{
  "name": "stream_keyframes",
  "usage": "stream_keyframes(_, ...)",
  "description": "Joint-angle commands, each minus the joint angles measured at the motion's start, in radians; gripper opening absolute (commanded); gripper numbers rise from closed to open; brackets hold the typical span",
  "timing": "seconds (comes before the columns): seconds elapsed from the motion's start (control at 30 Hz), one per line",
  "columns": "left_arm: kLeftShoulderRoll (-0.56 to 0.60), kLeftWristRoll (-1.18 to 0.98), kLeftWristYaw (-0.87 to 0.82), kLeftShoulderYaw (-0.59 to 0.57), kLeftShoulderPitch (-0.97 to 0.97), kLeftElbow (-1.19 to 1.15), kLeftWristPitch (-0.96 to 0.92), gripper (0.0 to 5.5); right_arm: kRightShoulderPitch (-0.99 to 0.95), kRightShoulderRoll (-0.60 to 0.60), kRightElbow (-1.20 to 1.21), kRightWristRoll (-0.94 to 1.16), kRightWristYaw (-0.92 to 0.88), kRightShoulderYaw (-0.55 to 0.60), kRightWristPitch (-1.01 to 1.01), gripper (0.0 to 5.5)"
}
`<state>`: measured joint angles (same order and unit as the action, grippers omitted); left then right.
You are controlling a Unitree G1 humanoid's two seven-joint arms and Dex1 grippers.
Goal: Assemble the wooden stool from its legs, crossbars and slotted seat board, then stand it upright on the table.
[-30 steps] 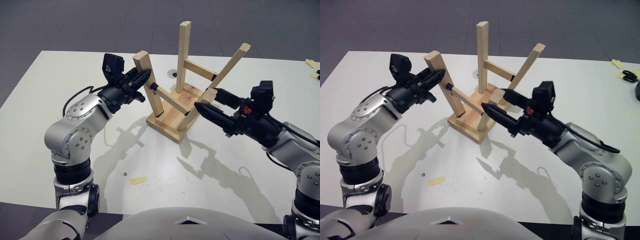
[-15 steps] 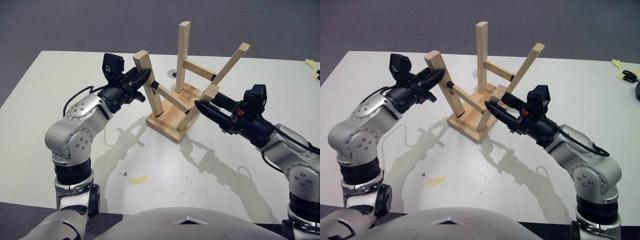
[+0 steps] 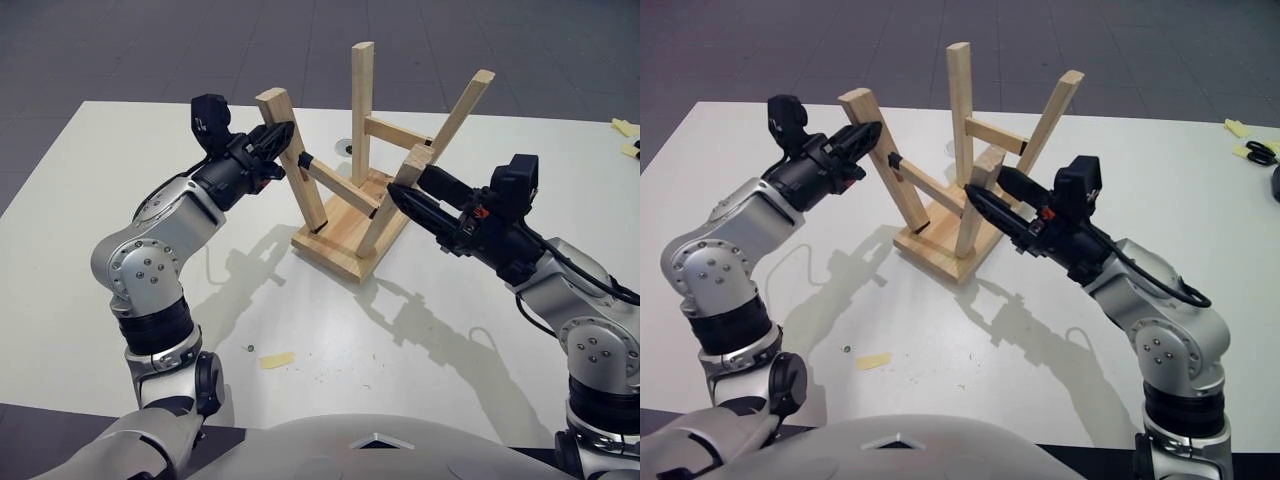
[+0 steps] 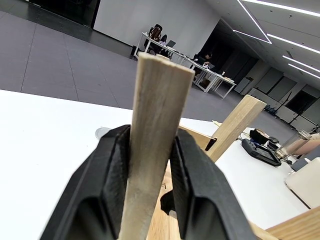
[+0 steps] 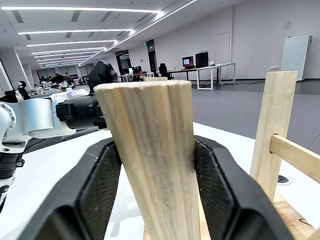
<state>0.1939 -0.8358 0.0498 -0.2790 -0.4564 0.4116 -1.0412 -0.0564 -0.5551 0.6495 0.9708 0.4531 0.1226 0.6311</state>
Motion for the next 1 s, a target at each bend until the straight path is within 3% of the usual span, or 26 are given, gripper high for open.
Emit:
stream_keyframes(0.03,0.140,0.206,0.043,0.111,-0.012,0.091,0.167,1.07,0.048,-0.017,-0.018,-0.005,0.021,-0.028,0.043,2.21)
stream_keyframes(0.13,0.145,0.258,0.081,0.169,-0.017,0.150,0.235,1.07,0.047,-0.018,-0.023,-0.013,0.025,-0.034,0.039,2.20)
stream_keyframes(0.37,0.132,0.283,0.127,0.187,0.042,0.135,0.237,1.07,0.044,-0.013,-0.031,-0.020,0.021,-0.037,0.035,2.19)
stream_keyframes(0.67,-0.102,0.142,-0.102,-0.004,0.108,0.036,0.068,1.07,0.041,-0.001,-0.041,-0.034,0.025,-0.038,0.030,2.19)
stream_keyframes(1.0,0.052,0.278,0.096,0.184,0.044,0.221,0.266,1.07,0.038,-0.005,-0.051,-0.040,0.041,-0.037,0.032,2.19)
